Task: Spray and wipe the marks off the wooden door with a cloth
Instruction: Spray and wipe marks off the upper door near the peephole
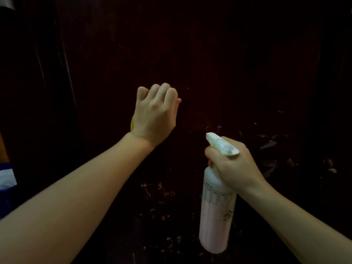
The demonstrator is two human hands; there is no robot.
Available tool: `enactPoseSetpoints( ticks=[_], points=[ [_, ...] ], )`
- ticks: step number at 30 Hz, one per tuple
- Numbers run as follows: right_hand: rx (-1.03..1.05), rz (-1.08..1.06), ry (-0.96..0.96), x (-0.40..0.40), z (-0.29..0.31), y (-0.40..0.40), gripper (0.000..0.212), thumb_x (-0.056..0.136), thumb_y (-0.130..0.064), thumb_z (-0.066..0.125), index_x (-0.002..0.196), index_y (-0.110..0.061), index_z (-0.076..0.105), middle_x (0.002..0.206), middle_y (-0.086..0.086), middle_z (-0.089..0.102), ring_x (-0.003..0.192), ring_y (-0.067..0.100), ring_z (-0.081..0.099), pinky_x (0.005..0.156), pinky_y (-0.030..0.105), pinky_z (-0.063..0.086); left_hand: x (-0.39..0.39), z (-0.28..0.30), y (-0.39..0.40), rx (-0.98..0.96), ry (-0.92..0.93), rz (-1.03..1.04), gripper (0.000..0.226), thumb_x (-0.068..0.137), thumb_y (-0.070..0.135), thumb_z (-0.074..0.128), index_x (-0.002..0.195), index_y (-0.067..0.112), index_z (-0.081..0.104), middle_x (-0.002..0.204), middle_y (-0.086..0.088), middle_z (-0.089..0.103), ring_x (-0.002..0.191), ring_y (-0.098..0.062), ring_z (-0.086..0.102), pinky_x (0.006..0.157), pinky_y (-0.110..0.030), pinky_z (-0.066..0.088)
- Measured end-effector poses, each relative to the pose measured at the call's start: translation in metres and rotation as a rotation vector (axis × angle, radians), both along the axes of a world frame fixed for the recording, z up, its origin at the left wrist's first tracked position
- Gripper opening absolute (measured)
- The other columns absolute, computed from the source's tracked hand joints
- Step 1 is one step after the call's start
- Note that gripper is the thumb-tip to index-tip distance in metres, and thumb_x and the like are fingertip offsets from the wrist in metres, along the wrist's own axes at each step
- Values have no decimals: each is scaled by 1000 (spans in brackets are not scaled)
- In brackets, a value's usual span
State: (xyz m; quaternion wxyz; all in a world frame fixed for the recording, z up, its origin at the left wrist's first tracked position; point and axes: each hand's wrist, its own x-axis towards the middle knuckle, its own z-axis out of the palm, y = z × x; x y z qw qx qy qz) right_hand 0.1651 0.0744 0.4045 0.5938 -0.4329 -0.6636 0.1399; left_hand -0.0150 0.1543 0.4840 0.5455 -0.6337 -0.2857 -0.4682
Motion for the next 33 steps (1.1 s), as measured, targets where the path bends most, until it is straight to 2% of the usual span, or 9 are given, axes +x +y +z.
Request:
enactPoseSetpoints(
  ticks=[3, 5, 10, 15, 19, 23, 27, 30, 33],
  points=[
    [-36, 35, -20, 1, 0, 0, 33, 76, -35, 60, 75, -2, 56, 65, 3, 54, 57, 13, 48, 52, 28, 41, 4, -18, 0, -12, 96, -15, 16, 95, 17, 53, 81, 11, 52, 76, -5, 54, 65, -22, 49, 66, -38, 32],
    [-20, 9, -15, 5, 0, 1, 26, 80, -30, 62, 74, -5, 58, 65, 3, 56, 57, 10, 49, 51, 22, 41, 9, -37, 0, -40, 193, -30, 16, 95, 18, 53, 81, 12, 52, 77, -5, 55, 67, -23, 49, 66, -38, 32],
    [59, -147, 32, 19, 0, 1, 26, 83, -13, 60, 66, 5, 53, 65, 22, 58, 52, 25, 48, 48, 36, 40, 18, -65, -2, -92, 288, -70, 16, 90, 13, 60, 83, 14, 46, 78, -3, 55, 67, -20, 47, 67, -35, 31],
    [2, -95, 22, 29, 4, -2, 28, 84, -23, 63, 73, 2, 55, 72, 21, 60, 58, 21, 52, 55, 36, 44, 15, -58, -4, -131, 341, -72, 13, 92, 13, 57, 80, 12, 52, 76, -3, 54, 64, -20, 48, 67, -36, 34],
    [-12, -40, -5, 31, 8, -7, 30, 86, -27, 63, 79, 2, 57, 66, 9, 53, 59, 16, 48, 55, 31, 41, 20, -16, -5, -84, 163, -47, 14, 94, 17, 53, 82, 11, 52, 76, -6, 54, 66, -23, 49, 67, -38, 32],
    [62, -85, -41, 32, 3, -8, 30, 85, -14, 60, 67, 8, 50, 61, 21, 53, 53, 20, 45, 49, 30, 37, 39, 18, -2, -36, 13, -32, 12, 94, 18, 52, 85, 10, 54, 77, -5, 56, 67, -23, 52, 68, -38, 34],
    [40, -104, -7, 41, -6, -5, 31, 84, -15, 60, 64, 5, 46, 61, 22, 52, 51, 18, 42, 48, 32, 36, 70, -26, -3, -95, 274, -96, 5, 89, 15, 57, 85, 13, 57, 80, -6, 57, 71, -27, 52, 68, -40, 34],
    [-22, -67, -5, 51, -11, -7, 30, 80, -30, 61, 70, -2, 52, 65, 17, 55, 55, 19, 47, 52, 35, 40, 75, -62, -4, -149, 477, -104, 9, 88, 11, 52, 81, 13, 57, 77, -4, 55, 67, -23, 50, 66, -38, 35],
    [-83, -63, 6, 57, -14, -10, 29, 75, -38, 60, 72, -10, 57, 65, 4, 57, 58, 13, 49, 57, 33, 43, 69, -55, -3, -182, 574, -88, 6, 90, 13, 55, 85, 13, 57, 80, -3, 56, 69, -22, 51, 69, -37, 36]
  ],
)
